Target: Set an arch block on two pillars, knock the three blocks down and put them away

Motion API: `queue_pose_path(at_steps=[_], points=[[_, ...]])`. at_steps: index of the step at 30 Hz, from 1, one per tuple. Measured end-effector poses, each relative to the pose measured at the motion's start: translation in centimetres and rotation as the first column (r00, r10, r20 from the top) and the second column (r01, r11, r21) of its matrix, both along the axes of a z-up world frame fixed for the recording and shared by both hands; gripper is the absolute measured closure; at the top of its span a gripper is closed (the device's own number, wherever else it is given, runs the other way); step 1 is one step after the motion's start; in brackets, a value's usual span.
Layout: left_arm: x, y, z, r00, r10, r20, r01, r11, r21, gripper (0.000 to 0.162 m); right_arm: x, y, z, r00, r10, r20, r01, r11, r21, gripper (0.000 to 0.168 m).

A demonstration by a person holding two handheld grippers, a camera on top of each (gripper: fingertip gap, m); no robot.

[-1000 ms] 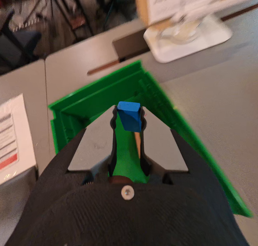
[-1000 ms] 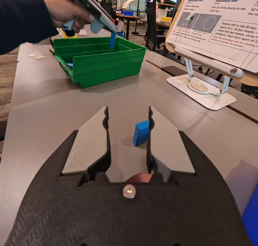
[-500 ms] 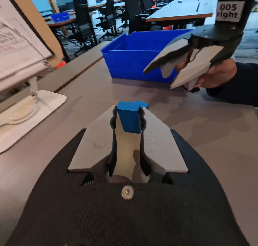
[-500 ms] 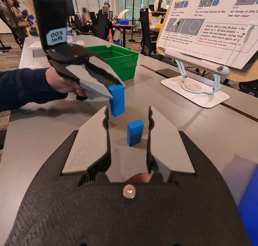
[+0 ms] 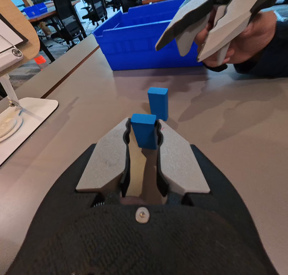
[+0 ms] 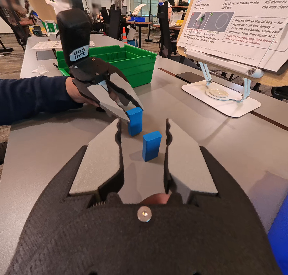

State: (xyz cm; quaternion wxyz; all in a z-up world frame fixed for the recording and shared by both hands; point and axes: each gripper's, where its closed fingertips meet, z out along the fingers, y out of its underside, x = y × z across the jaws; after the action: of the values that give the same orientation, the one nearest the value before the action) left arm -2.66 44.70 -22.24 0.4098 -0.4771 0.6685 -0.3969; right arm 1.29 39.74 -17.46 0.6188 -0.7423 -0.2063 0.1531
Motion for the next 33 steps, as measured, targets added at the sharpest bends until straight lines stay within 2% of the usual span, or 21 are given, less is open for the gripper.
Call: queue_pose_path(at_steps=[7,13,33], points=[[-0.5,-0.1,0.1,1.0,-0.015,0.002,0.015,1.0,-0.02,0.131,-0.3,0.0,-0.3,1.0,0.009,0.014,-0.009,1.0,-0.01,0.113],[-0.8,-0.3,-0.9,0.999,-0.018,-0.047,0.02,0.999,0.04,0.131,-0.4,0.0,-0.3,1.0,0.016,0.012,-0.015,1.0,-0.011,0.113],[-0.4,0.6,-0.7,0.999,0.012,-0.03,-0.011,0.999,0.038,0.131,-0.8,-0.1,-0.4,0.999,0.032,0.019,-0.032,0.999,-0.013,0.113]])
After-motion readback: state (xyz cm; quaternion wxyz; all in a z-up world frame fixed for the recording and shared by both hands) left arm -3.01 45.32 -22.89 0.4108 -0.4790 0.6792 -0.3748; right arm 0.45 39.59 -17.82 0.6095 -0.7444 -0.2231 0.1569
